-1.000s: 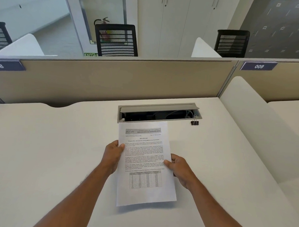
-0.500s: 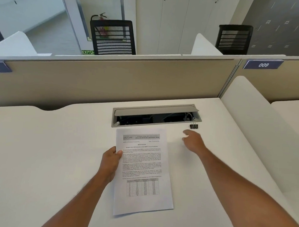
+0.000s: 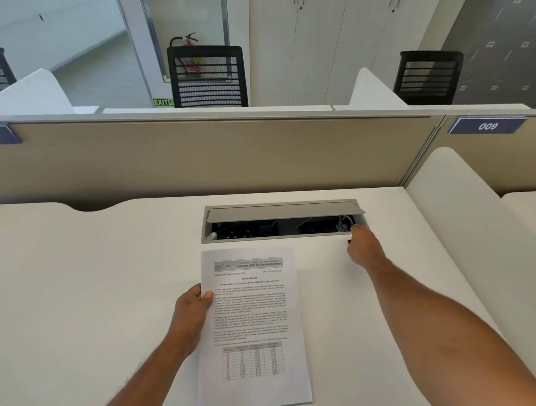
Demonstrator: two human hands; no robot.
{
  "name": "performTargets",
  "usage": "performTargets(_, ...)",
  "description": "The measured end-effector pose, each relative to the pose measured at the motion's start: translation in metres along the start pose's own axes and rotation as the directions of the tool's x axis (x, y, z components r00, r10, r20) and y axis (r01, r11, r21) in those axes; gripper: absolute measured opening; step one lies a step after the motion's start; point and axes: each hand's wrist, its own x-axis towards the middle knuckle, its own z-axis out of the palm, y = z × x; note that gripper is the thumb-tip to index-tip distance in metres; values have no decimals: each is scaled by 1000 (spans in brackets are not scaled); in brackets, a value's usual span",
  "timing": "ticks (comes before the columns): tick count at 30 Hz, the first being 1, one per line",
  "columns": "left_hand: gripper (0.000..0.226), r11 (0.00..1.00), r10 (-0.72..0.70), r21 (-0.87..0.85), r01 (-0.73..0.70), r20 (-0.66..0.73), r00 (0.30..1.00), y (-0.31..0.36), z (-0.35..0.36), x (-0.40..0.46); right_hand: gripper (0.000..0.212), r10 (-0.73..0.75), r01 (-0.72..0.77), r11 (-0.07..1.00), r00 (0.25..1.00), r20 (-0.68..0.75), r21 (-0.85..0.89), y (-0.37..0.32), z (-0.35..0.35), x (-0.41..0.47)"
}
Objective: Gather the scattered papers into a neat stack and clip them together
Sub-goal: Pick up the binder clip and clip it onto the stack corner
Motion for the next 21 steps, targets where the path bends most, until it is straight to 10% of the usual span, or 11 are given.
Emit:
performTargets(17,22,999,44,17,-44,10,999,5,-11,-24,20,263,-302,919,949,176,255,-14,0,-57)
performTargets(21,22,999,38,10,-38,5,999,3,-18,-34,4,320,-516,362,851,416,777,-28,-10,-95)
